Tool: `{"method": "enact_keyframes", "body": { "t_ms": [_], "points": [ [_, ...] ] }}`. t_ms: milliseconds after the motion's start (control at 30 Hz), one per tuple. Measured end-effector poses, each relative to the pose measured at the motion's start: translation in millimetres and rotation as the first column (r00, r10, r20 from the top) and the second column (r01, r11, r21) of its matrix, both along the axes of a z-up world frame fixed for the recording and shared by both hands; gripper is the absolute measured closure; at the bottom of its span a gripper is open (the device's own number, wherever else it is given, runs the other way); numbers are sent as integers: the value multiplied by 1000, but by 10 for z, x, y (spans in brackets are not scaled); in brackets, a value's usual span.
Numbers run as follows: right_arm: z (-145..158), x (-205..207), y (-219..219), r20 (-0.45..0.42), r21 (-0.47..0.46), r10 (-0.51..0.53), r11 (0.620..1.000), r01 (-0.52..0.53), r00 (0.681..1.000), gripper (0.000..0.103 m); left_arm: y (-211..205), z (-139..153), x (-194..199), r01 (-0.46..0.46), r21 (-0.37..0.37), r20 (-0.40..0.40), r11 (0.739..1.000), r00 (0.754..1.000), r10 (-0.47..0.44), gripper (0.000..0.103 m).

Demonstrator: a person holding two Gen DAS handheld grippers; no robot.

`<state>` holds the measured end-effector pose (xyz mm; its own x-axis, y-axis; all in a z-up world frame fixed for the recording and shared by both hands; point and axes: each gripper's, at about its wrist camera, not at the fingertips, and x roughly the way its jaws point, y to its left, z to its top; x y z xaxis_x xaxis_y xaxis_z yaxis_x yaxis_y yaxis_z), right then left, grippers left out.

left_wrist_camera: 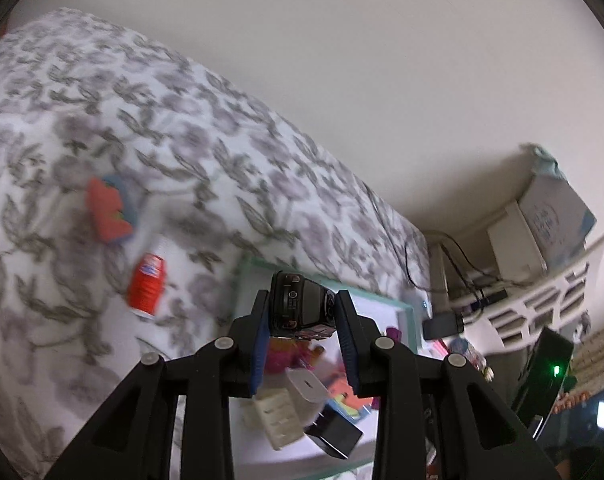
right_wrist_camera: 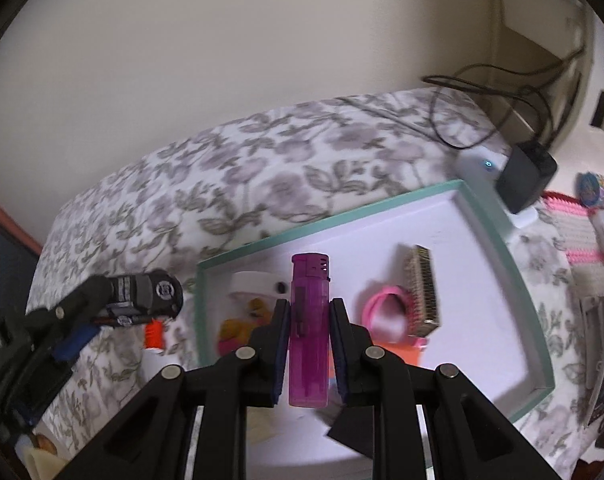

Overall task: Organize rigid objects
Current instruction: 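Carry the lighter and toy car over the white tray with both tools, then lower the purple lighter and black toy car into the tray and open both tools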

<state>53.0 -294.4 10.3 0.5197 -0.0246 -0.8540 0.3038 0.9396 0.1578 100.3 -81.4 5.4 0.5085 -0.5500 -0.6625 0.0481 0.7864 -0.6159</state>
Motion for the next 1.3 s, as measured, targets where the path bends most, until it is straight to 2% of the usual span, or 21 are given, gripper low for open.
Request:
{"method": "enact_keyframes", "body": {
  "t_ms": [167,433,700,1100,1300],
  "points": [
    [-71,-18,-216,-15,21,-54,998,55,998,82,-272,-113,-13,79,14,-13,997,997,-78,70],
    [-117,-18,-331,-25,15,-78,997,78,997,82,-591,-256,-47,175,50,-44,983,984,-173,70],
    [-174,-1,-320,-43,3,-68,998,68,997,82,-711,-375,-53,214,66,-79,975,975,-208,70],
    [-351,43,-342,-103,6,-66,998,68,992,81,-747,-550,-7,220,82,-143,972,968,-207,70],
    [-345,41,-337,-106,4,-68,998,69,992,81,-749,-543,-8,220,87,-146,972,968,-206,70]
  ]
}}
